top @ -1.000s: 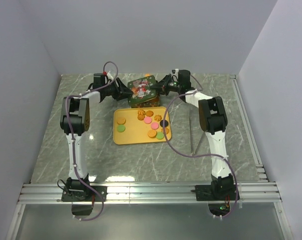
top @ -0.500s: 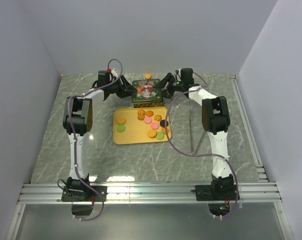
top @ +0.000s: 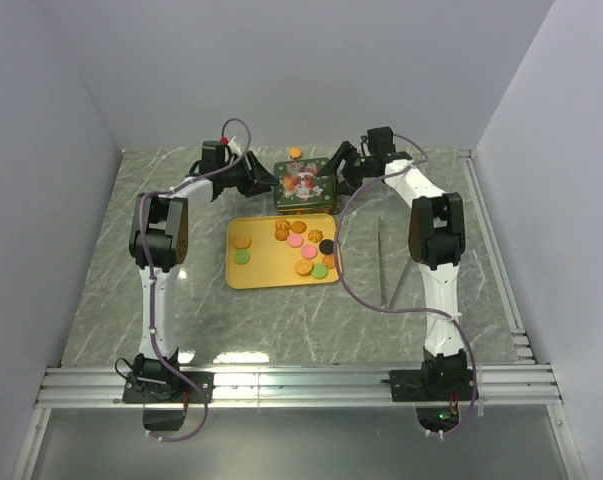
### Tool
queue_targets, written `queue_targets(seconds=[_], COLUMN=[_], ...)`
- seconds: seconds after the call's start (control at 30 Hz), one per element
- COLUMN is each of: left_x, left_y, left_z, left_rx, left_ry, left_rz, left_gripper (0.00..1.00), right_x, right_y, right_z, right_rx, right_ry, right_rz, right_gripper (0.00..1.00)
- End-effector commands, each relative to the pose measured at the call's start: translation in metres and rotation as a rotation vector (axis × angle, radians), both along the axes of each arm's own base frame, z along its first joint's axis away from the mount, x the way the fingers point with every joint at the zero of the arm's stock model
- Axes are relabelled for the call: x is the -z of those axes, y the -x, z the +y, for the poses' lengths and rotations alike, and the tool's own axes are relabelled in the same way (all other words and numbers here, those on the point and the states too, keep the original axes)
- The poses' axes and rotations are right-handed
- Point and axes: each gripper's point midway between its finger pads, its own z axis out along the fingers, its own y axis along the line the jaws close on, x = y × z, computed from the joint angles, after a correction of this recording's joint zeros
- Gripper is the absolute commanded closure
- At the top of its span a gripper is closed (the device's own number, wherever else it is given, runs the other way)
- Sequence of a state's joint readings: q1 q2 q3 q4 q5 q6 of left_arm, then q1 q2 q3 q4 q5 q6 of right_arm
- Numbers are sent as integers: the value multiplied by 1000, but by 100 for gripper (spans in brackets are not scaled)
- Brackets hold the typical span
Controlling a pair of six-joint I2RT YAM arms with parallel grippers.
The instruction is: Pack the cookies
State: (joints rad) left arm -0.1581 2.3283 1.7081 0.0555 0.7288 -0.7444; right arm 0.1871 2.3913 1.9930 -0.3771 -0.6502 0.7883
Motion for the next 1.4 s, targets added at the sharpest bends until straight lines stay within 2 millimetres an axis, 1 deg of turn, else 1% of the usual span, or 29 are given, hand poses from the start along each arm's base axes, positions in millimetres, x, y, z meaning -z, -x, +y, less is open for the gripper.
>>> queue_targets(seconds=[0.0,0.03,0.2,0.23,0.3,0.33,0.37,0.43,0.47,0.5,0.53,0.57,0.6,0.67,0.7,0.73,0.77,0.8,0.87,0.9,0.97,1.0,1.07,1.1,1.17,1.23,1.27,1.3,1.37], left_x=[-10,-10,-10,-7,-8,-5,-6,-9,-10,-11,-11,-12,-13,-13,-13,-12,-12,-12,-13,-14,-13,-13,-13,-13,-12,-9,-11,-10,-9], left_y=[-8,-9,-9,-9,-9,-9,-9,-10,-10,-11,-11,-11,-12,-13,-12,-11,-12,-10,-10,-10,-9,-10,-9,-9,-8,-8,-9,-9,-10], left_z=[-4,-3,-10,-11,-15,-17,-19,-22,-23,-24,-25,-25,-25,-25,-27,-27,-27,-29,-30,-30,-31,-31,-32,-32,-32,-33,-33,-34,-35], left_rx=[15,13,27,28,35,37,39,41,42,43,44,43,42,43,46,49,49,52,53,55,56,57,59,59,63,64,65,66,67], left_ry=[6,6,10,10,13,13,15,18,19,20,24,23,26,30,33,31,31,31,26,25,23,22,21,18,18,17,18,18,15], left_rz=[-50,-48,-48,-45,-48,-40,-43,-50,-50,-55,-53,-55,-57,-59,-57,-53,-55,-54,-56,-60,-54,-56,-55,-56,-56,-52,-54,-55,-56], left_gripper=[44,44,44,44,44,44,44,44,44,44,44,44,44,44,44,44,44,44,44,44,44,44,44,44,44,43,43,43,43], right_x=[-24,-29,-33,-38,-40,-48,-49,-58,-62,-73,-75,-71,-74,-66,-51,-44,-44,-25,-18,-5,2,14,16,22,20,26,23,27,27], right_y=[0,1,7,8,12,12,15,17,18,18,18,17,15,11,9,6,1,-2,-11,-14,-22,-24,-29,-30,-34,-33,-34,-32,-32], right_z=[-32,-33,-51,-54,-58,-63,-67,-80,-82,-92,-99,-107,-119,-130,-132,-135,-134,-131,-127,-123,-118,-116,-106,-101,-89,-75,-67,-55,-44], right_rx=[52,49,64,64,67,74,78,102,108,134,153,181,210,238,238,243,240,233,236,239,246,258,245,245,224,205,188,174,152], right_ry=[124,139,211,224,238,251,267,293,299,301,300,308,310,307,305,302,295,286,253,225,185,166,122,104,73,51,29,18,6], right_rz=[-24,-36,-25,-39,-34,-51,-44,-63,-75,-95,-95,-93,-99,-79,-46,-28,-24,14,19,50,48,80,73,91,73,86,75,87,86], right_gripper=[21,16,14,14,14,14,14,14,14,14,17,22,31,43,58,64,68,76,79,81,82,84,85,86,87,87,87,87,87])
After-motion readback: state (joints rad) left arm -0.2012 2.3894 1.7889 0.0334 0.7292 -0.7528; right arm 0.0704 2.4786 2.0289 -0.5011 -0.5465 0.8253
